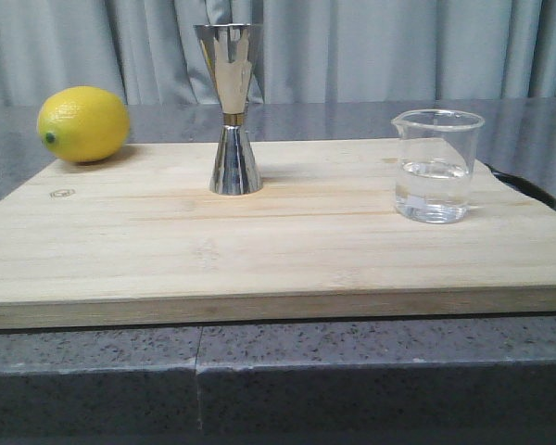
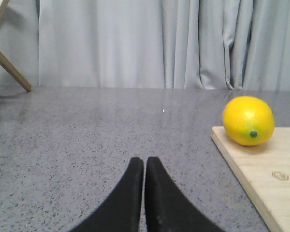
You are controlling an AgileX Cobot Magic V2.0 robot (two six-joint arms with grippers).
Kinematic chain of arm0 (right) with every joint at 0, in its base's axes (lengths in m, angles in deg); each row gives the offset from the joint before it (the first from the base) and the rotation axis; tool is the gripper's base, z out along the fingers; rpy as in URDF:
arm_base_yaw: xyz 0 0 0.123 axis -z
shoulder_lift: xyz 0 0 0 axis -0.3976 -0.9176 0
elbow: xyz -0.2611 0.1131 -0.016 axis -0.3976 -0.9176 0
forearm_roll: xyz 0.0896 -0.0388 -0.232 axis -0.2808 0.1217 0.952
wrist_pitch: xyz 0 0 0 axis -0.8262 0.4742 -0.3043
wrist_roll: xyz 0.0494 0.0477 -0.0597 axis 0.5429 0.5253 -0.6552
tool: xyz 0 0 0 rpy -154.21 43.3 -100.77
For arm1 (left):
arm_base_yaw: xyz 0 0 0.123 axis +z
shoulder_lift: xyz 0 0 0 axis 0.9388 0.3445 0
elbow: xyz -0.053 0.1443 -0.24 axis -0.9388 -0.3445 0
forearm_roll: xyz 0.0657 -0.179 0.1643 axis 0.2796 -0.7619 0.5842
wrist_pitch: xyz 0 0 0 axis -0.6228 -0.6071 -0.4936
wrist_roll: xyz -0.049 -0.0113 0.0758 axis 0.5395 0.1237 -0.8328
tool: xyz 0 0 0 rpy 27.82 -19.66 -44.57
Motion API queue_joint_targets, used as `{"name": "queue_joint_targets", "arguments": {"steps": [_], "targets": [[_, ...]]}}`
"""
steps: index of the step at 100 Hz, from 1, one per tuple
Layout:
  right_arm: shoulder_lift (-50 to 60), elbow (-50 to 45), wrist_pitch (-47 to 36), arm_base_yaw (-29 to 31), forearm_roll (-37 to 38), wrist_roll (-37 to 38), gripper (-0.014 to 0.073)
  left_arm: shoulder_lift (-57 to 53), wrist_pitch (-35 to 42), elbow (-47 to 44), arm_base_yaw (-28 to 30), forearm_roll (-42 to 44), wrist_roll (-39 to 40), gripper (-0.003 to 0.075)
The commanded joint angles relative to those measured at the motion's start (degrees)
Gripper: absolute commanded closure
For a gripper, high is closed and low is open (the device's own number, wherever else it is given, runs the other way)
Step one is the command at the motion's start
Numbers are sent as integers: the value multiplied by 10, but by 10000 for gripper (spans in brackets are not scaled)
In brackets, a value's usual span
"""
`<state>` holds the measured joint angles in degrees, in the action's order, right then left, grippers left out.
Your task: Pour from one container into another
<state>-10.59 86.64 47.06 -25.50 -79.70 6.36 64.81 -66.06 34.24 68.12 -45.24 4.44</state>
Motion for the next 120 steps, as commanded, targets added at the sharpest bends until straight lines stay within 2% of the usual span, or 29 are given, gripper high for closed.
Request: {"name": "queue_joint_targets", "arguments": {"steps": [1,13,26,44,57,75,88,120], "targets": [[13,4,-46,3,-21,-1,665,-14,60,9,2,-25,0,739],[8,40,-22,3,-22,-1,665,-14,52,37,2,-46,0,739],[-12,102,28,3,-16,-2,665,-6,6,89,2,-46,0,739],[-69,200,116,3,-13,-46,665,46,-68,187,2,-19,-7,739],[-127,270,161,3,-9,-48,665,99,-81,247,2,-2,-7,739],[-180,329,157,3,-6,-48,665,146,-73,297,2,-1,-7,739],[-181,331,131,3,-6,-48,665,154,-60,296,2,-1,-7,739],[-181,331,131,3,-6,-48,665,154,-61,296,2,-2,-7,739]]}}
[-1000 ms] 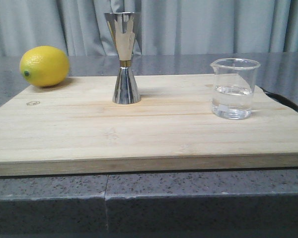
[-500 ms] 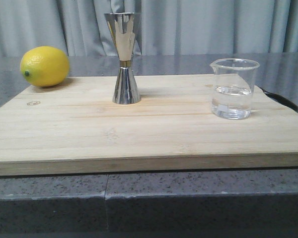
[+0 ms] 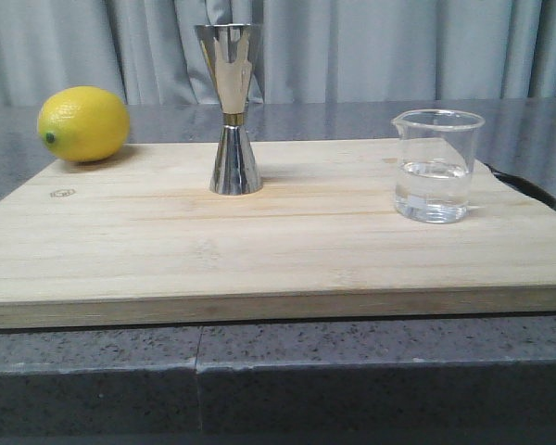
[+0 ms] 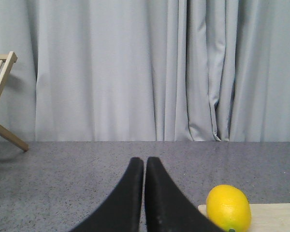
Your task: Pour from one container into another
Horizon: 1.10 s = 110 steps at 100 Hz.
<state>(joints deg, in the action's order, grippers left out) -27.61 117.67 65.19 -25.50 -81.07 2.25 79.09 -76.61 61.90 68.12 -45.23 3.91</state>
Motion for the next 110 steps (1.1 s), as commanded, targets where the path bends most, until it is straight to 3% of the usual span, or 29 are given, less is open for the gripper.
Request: {"name": "queue_joint_targets", "arguments": {"steps": [1,47,59,69,76,83,91,96,103,110], "targets": [[-11,20,-50,3,8,-7,665,11,45,20,2,-2,-2,739],[-11,20,-36,3,8,-7,649,11,49,20,2,-3,-2,739],[-11,20,-37,3,8,-7,539,11,44,20,2,-3,-2,739],[-11,20,-36,3,8,-7,355,16,41,19,4,2,-2,729],[-11,20,-36,3,8,-7,221,23,40,19,7,12,-2,648],[-11,20,-36,3,8,-7,125,30,40,19,13,24,-2,480],[-11,20,-36,3,8,-7,83,33,40,19,19,27,-2,241],[-11,20,-36,3,8,-7,82,33,44,19,20,27,-2,137],[-11,20,-36,3,8,-7,82,33,45,19,20,27,-2,67],[-11,20,-36,3,8,-7,82,33,43,19,20,25,-2,70]]}}
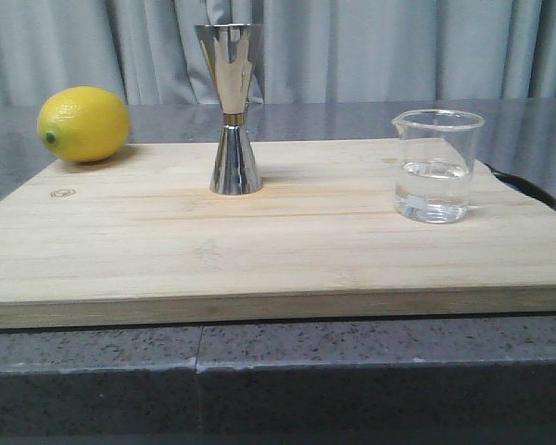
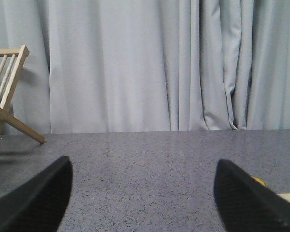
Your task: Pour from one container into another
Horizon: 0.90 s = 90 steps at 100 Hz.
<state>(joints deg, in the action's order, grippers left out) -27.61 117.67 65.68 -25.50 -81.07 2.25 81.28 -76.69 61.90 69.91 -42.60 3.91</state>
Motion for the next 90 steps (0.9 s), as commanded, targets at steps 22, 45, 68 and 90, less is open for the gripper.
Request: {"name": "queue_joint_targets", "arguments": {"steps": [22,45,68,90], "targets": [[-11,20,-41,3,8,-7,82,11,45,19,2,-4,-2,117],[-11,20,-45,3,8,-7,82,11,41,19,2,-5,-2,183],[-28,50,53,3,8,-7,75,38,-59,54,2,-5,-2,185],[-83,101,131,3,8,-7,-37,139,-250,152,2,-41,-59,185]]}}
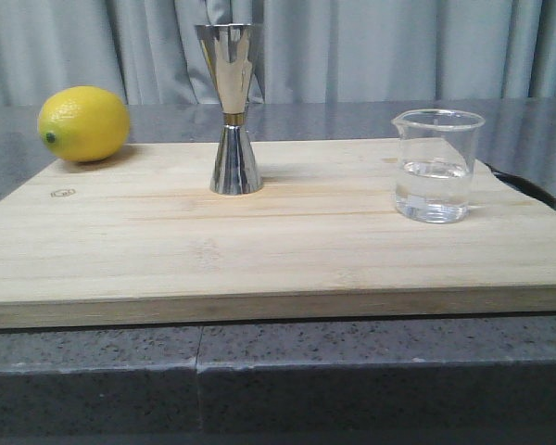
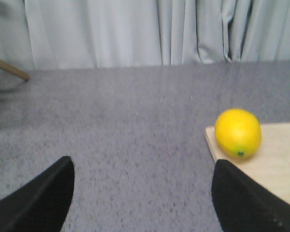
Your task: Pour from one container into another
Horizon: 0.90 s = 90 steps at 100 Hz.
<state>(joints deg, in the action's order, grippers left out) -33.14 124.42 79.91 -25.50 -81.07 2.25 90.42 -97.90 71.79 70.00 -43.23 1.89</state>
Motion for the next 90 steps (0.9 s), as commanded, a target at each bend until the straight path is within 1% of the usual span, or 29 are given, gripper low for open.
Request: {"name": "queue_joint_targets", "arguments": {"steps": [1,9,15,27,35,48,56,67,78,90], "targets": [[-31,34,-7,3,8,-7,-39,55,-42,58,1,-40,-44,185],[-46,37,1,3,8,-7,-41,92,-77,78,1,-121,-128,185],[-53,37,1,3,8,-7,-41,120,-82,81,1,-209,-204,185],[-55,37,0,3,8,-7,-41,174,-112,81,1,-383,-404,185],[-55,37,-4,3,8,-7,-41,213,-142,80,1,-494,-514,185],[-55,37,-10,3,8,-7,-41,278,-200,73,1,-623,-703,185],[-55,37,-14,3,8,-7,-41,316,-221,63,1,-695,-776,185],[-55,37,-17,3,8,-7,-41,372,-247,51,-4,-761,-861,185],[-55,37,-17,3,8,-7,-41,428,-276,51,-28,-812,-937,185],[-55,37,-17,3,8,-7,-41,487,-284,51,-65,-865,-1011,185]]}}
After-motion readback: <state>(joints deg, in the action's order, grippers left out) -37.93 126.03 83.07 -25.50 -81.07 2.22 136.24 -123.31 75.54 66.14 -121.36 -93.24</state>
